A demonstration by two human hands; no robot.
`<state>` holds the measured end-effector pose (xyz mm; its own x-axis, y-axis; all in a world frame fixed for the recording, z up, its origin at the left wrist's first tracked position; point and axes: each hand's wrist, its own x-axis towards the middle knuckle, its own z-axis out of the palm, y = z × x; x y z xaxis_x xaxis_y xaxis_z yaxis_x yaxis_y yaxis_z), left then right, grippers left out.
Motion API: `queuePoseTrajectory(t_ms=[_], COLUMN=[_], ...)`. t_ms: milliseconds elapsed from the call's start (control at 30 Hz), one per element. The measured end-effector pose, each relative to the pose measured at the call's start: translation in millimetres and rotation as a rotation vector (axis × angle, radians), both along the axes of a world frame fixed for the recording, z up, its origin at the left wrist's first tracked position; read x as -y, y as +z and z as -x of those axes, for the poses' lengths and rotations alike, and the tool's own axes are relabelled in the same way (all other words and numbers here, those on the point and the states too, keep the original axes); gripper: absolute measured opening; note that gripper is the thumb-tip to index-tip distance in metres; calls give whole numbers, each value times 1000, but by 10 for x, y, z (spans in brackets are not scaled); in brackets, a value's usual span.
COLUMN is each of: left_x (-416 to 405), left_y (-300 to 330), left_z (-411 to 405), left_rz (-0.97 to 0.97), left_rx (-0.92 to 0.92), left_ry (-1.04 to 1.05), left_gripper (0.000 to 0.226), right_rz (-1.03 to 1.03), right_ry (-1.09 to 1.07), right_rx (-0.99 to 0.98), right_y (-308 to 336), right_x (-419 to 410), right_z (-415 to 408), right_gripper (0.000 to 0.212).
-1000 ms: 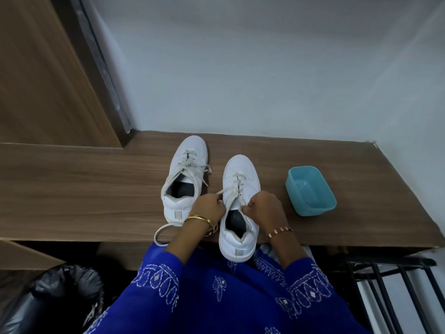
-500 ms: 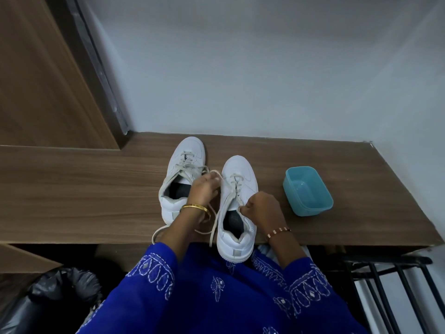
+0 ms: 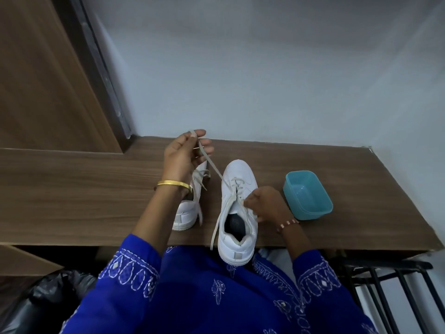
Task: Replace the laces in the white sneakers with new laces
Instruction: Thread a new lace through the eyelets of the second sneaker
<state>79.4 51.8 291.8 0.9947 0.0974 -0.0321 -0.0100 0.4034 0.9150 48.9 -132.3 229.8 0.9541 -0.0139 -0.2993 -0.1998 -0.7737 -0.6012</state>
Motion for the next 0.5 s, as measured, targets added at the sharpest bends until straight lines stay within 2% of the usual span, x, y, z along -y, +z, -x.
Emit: queuePoseTrajectory(t_ms=[33,133,200,300,400,500], left_x=[15,83,134,168,149,90], left_y=[56,182,215,222,215,169], left_z=[24,127,179,207,196,146], left_rz=[-19,-133,-242,-319,-344,-362], left_rx=[10,13,20,37,17,5], left_ry=[-52,-295,-464,-618,-626,-487], left_gripper=[23,24,26,28,32,34], right_rz=[-87,-321,-393,-423,-420,-532], right_ry=[-59,-115,-34,81,51,-12], right_rx=[52,226,305,380,404,353], right_y=[25,153,264,385,395,413], right_x=[-3,-92,-168,-268,-245,-89], right_z=[-30,-116,-163,-166,-169,-132], right_gripper=[10,37,42,26,15,15])
